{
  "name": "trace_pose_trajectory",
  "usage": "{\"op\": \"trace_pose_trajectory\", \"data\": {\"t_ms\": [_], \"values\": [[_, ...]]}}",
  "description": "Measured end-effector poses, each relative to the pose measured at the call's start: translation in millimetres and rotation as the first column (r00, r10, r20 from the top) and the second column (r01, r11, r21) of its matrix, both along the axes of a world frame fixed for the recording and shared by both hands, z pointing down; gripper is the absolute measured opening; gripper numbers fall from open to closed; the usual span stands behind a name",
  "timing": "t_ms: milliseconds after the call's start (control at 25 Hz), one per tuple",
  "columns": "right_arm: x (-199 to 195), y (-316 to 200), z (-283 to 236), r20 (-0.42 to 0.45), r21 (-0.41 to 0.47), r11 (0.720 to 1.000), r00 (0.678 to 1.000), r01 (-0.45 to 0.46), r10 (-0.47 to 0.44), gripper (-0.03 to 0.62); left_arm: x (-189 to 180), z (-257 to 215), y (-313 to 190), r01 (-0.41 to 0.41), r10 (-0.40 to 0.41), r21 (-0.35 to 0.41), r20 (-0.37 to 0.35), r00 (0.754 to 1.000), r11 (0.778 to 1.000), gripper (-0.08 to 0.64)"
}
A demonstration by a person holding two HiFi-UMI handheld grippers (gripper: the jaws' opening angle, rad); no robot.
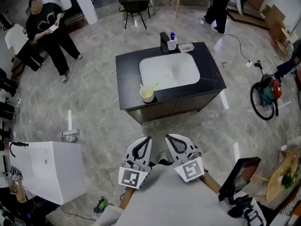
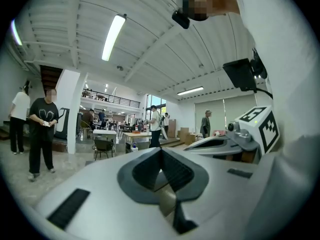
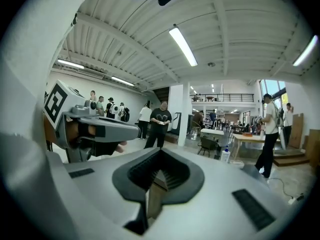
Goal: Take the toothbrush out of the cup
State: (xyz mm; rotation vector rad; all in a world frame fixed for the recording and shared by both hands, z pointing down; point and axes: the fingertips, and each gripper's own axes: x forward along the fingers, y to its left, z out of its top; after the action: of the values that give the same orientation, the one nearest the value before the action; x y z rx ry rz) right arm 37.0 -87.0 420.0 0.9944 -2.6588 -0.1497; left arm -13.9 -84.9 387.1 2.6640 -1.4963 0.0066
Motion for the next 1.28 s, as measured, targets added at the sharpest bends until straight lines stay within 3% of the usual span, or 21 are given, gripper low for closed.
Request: {"op": "trace_pose_trajectory", "data": {"t_ms": [240, 560, 640, 680, 760, 800, 1000, 1280], "values": [[-9, -7, -8, -0.003, 0.022, 1.000, 1.000, 0.006, -0.006, 0.005, -7, -10, -4, 0.007, -0.007, 0.011, 0.011, 1.000, 1.000, 0.003], [-6, -13, -12, 0.000, -0.006, 1.000, 1.000, -0.017, 0.017, 0.005, 2, -9, -14, -0.049, 0.049, -0.005, 0.004, 0.999, 0.999, 0.003], [-10, -13, -17, 0.069, -0.011, 0.999, 0.997, -0.041, 0.042, 0.005, -2, -7, -12, -0.061, 0.061, -0.026, -0.003, 0.998, 0.998, 0.003], [-15, -18, -25, 0.157, 0.001, 0.998, 0.985, -0.068, 0.067, 0.005, -6, -6, -12, -0.066, 0.066, -0.036, -0.006, 0.998, 0.997, 0.003], [-24, -28, -41, 0.327, 0.015, 0.992, 0.938, -0.125, 0.113, 0.005, -15, -3, -14, -0.071, 0.070, -0.057, -0.012, 0.997, 0.996, 0.003], [-28, -31, -39, 0.348, 0.003, 0.990, 0.929, -0.138, 0.128, 0.005, -18, 0, -15, -0.071, 0.071, -0.068, -0.016, 0.997, 0.995, 0.005], [-25, -42, -15, 0.310, -0.069, 0.983, 0.933, -0.171, 0.184, 0.005, -24, 15, -20, -0.069, 0.066, -0.126, -0.027, 0.997, 0.990, 0.003], [-26, -80, 15, 0.277, -0.101, 0.974, 0.935, -0.201, 0.222, 0.006, -37, 42, -44, -0.067, 0.064, -0.164, -0.019, 0.998, 0.984, 0.003]]}}
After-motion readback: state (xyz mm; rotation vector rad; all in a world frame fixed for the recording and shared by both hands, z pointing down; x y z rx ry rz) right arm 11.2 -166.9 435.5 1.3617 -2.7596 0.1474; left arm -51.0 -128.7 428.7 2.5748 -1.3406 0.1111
